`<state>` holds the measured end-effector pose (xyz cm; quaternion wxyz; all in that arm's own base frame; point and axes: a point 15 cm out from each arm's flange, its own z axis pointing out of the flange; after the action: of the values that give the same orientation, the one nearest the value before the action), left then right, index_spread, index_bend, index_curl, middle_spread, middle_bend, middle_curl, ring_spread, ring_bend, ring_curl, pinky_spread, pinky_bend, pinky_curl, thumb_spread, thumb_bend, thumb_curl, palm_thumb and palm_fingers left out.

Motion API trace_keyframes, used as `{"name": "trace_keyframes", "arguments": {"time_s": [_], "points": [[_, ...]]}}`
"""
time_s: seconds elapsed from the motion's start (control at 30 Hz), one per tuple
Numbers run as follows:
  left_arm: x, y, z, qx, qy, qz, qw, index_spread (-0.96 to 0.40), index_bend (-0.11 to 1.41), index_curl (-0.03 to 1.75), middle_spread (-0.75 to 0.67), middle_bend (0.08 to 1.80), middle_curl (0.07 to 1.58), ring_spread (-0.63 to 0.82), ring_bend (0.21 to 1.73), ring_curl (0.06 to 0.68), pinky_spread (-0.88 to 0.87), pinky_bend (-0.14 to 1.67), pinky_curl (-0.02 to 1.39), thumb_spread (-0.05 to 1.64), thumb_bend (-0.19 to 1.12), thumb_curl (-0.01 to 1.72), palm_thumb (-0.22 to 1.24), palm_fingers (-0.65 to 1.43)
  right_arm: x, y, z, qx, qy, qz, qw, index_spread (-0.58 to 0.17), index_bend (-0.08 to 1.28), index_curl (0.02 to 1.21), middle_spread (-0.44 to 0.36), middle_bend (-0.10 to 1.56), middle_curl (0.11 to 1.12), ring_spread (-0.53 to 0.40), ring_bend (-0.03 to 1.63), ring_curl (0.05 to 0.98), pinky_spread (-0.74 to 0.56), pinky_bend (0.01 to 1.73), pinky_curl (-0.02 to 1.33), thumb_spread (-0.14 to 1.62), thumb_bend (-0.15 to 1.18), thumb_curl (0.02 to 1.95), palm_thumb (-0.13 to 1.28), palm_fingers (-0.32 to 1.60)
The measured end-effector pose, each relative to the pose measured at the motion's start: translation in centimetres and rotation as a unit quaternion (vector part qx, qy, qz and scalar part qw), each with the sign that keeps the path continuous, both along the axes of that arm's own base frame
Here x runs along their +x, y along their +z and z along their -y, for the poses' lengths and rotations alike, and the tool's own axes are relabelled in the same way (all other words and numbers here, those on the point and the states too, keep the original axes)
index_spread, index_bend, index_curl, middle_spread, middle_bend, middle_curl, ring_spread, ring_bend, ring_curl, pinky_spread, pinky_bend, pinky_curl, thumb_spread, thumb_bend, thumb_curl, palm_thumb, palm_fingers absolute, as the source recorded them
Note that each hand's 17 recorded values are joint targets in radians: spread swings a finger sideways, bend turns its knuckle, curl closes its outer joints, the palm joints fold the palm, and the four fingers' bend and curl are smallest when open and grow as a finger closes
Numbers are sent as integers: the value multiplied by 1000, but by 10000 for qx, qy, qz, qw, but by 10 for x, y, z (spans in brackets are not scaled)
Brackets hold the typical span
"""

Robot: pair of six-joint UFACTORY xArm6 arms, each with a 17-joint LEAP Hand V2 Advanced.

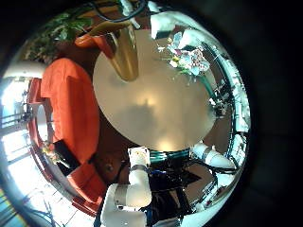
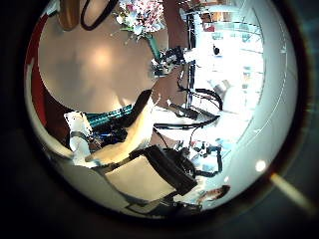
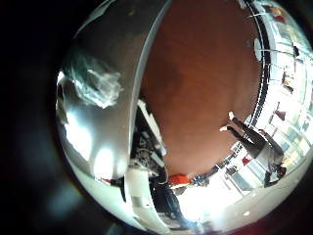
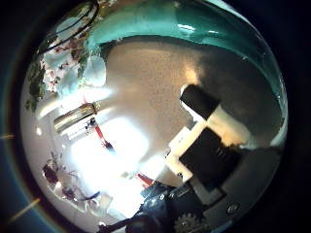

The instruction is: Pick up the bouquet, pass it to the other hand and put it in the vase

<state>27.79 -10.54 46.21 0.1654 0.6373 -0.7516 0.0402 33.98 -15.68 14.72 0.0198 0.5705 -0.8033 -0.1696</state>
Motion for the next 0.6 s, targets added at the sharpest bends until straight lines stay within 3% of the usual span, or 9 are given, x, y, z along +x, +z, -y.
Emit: {"name": "trace_keyframes", "arguments": {"time_s": [0.13, 0.2, 0.27, 0.43, 0.6], "points": [[1, 2, 0, 2, 10, 11, 10000, -64, 183, 406, 125, 219, 424, 276, 611, 144, 352, 234, 356, 1173, -19, 300, 292, 374, 1, 3, 1, -61, 74, -41, 9999, -339, 416, 481, -216, 660, 491, -263, 983, 399, -173, 622, 239, 1017, -13, 485, 780, 1054], [1, 2, 0, 2, 11, 13, 10000, -64, 183, 407, 125, 219, 424, 276, 611, 144, 352, 233, 356, 1173, -19, 300, 292, 375, 0, 6, 5, -179, 153, -138, 9996, -358, 522, 546, -213, 741, 536, -266, 1004, 431, -277, 743, 295, 1003, -11, 494, 811, 1263], [1, 2, 0, 0, 9, 13, 10000, -64, 182, 408, 125, 218, 424, 276, 611, 144, 352, 233, 356, 1174, -19, 300, 292, 375, -1, 11, 8, -231, 225, -264, 9991, -363, 641, 605, -211, 829, 579, -263, 1047, 462, -327, 842, 340, 988, -3, 506, 862, 1340], [0, 2, 0, 6, 10, 1, 10000, -64, 181, 409, 125, 218, 424, 277, 610, 144, 353, 232, 357, 1174, -19, 300, 292, 375, 4, 31, 20, -198, 146, -294, 9993, -349, 885, 740, -214, 1053, 694, -255, 1197, 544, -308, 1155, 476, 958, 41, 577, 1016, 1307], [-3, 2, 0, 9, 3, -12, 10000, -64, 182, 411, 125, 219, 425, 277, 609, 143, 351, 229, 358, 1174, -19, 300, 292, 373, 5, 58, 37, -311, -96, 24, 9995, -308, 1043, 820, -195, 1200, 766, -241, 1308, 612, -261, 1305, 569, 929, 107, 672, 1153, 1217]]}}
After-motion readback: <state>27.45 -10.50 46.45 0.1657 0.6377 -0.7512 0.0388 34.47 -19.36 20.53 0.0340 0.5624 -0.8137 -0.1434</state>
